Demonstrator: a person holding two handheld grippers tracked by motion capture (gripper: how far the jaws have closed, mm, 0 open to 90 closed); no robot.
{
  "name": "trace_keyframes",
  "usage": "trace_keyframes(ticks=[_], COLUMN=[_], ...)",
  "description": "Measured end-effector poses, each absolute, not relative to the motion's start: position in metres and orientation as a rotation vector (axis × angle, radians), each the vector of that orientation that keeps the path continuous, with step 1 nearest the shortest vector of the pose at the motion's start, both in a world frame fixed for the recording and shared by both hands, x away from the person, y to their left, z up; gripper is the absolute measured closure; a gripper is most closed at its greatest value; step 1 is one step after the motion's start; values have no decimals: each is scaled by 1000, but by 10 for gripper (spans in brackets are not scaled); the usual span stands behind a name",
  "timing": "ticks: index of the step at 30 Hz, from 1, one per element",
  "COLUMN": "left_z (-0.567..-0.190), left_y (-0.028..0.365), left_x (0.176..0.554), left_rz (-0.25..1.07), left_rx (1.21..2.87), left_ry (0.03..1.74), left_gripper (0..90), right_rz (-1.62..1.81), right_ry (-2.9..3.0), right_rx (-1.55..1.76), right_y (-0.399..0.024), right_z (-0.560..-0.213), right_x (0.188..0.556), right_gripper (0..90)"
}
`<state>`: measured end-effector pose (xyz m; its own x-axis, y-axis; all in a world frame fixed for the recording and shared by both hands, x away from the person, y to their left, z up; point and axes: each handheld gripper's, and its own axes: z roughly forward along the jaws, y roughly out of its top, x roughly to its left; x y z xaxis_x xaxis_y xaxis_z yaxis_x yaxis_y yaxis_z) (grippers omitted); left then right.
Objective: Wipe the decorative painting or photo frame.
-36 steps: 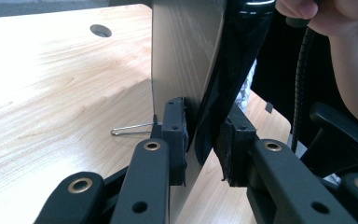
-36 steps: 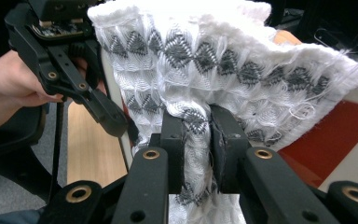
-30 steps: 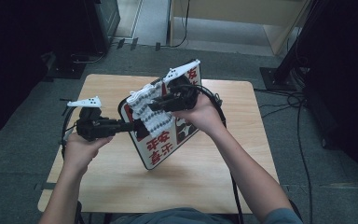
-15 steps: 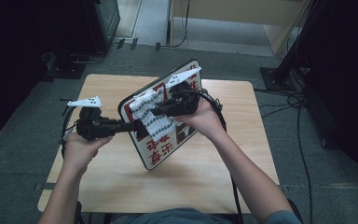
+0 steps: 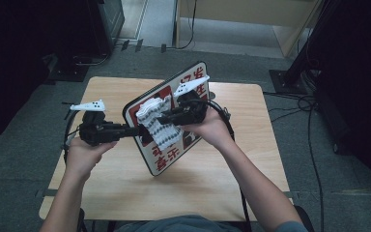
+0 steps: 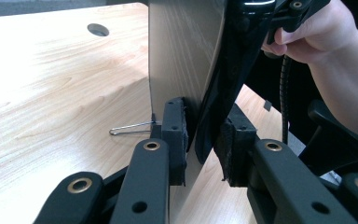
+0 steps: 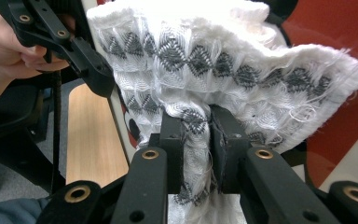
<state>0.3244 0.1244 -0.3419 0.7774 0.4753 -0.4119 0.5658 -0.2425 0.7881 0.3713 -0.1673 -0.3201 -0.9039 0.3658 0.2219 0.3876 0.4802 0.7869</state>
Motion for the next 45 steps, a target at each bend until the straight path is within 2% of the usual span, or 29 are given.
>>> trace_keyframes(ticks=[45], left_z=[-342], left_y=[124], left_x=[325], left_rz=[-109], left_rx=[1882], left_ry=[797], left_gripper=[747], right_rz=[-1421], right_ry=[-2623], right_rx=[-685], right_y=[-174], right_z=[-366], right_x=[363], right_gripper=[772])
